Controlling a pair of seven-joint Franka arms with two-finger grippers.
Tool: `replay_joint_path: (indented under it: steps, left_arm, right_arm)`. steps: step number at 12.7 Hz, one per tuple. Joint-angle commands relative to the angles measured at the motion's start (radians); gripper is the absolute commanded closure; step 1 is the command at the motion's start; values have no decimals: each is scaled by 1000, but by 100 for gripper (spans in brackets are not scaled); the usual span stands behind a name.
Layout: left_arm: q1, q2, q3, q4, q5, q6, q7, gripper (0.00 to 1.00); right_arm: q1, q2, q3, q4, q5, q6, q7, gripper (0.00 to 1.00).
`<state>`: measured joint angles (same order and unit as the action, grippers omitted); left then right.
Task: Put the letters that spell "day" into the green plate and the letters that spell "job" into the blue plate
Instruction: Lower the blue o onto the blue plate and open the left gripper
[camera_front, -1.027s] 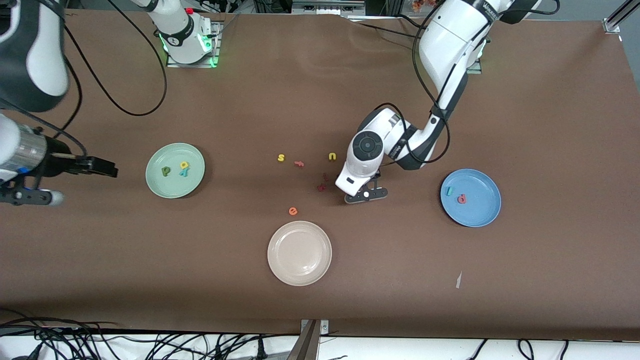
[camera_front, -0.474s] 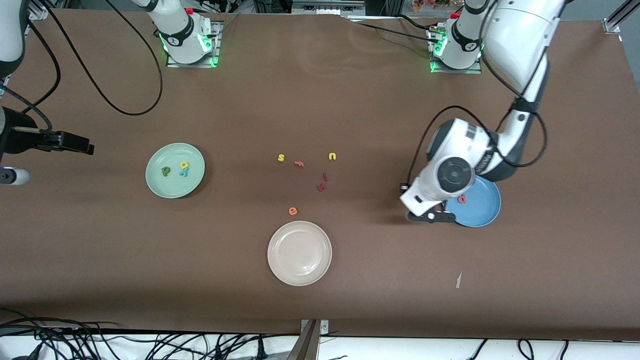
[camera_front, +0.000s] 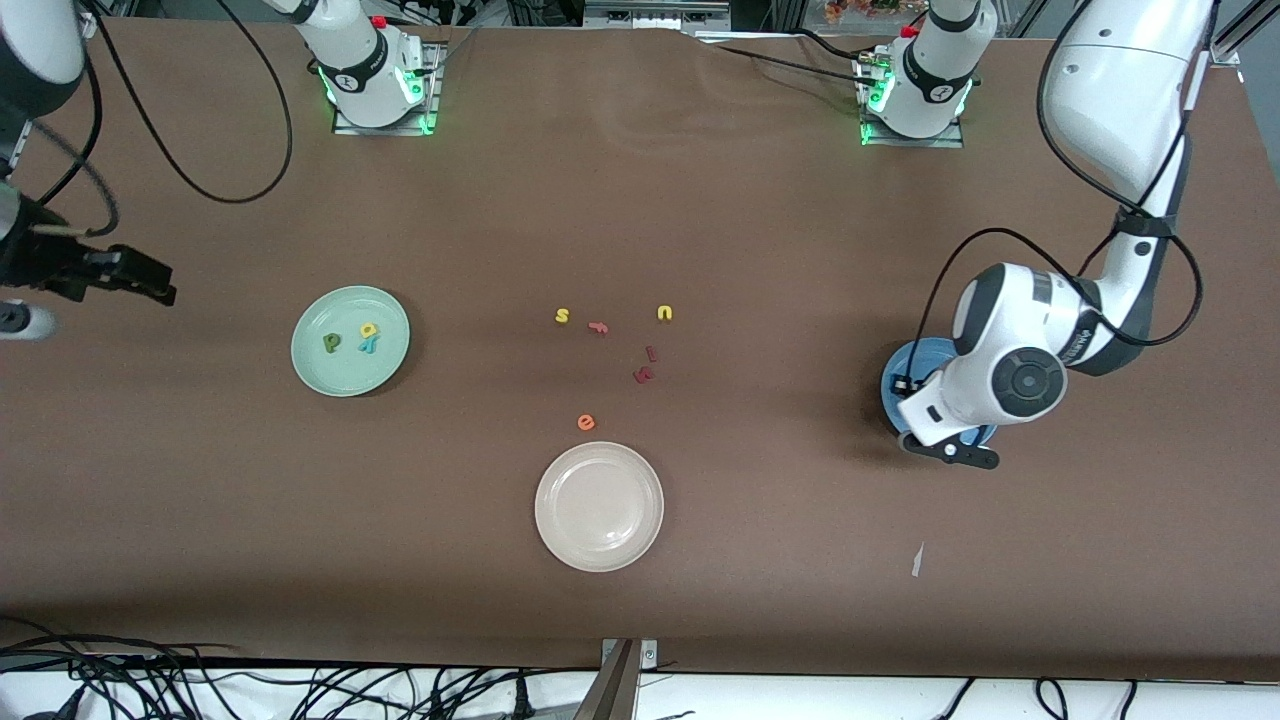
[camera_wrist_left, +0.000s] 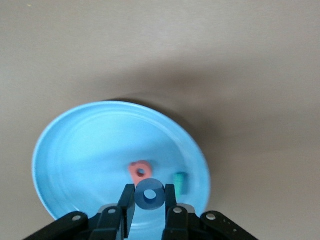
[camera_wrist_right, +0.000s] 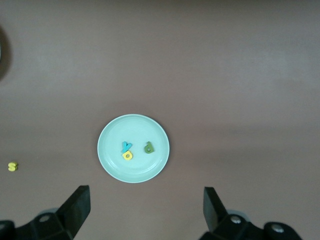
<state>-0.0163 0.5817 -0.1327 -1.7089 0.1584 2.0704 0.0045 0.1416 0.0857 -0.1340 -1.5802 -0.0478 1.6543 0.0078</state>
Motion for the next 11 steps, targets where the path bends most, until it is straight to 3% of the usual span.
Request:
replay_joint_path:
  steps: [1, 2, 3, 4, 9, 11]
  left_arm:
    - [42, -97, -11, -211, 61, 205, 29, 86]
    - [61, -101, -11, -225, 62, 224, 28, 69]
    - [62, -102, -11, -218, 63, 214, 25, 14]
    - [68, -102, -10, -196, 61, 183, 17, 0]
    - [76, -105, -10, 96, 44, -243, 14, 0]
    - [76, -105, -8, 225, -21, -416, -7, 0]
  right_arm:
    - [-120, -96, 108, -110, -11, 45, -5, 0]
    - [-120, -96, 97, -110, 6, 29, -5, 0]
    - [-119, -98, 71, -103, 46, 1, -5, 0]
    - [-119, -98, 60, -90, 66, -33, 1, 0]
    - [-117, -95, 60, -78, 71, -36, 3, 0]
    - [-122, -86, 59, -44, 68, -48, -3, 0]
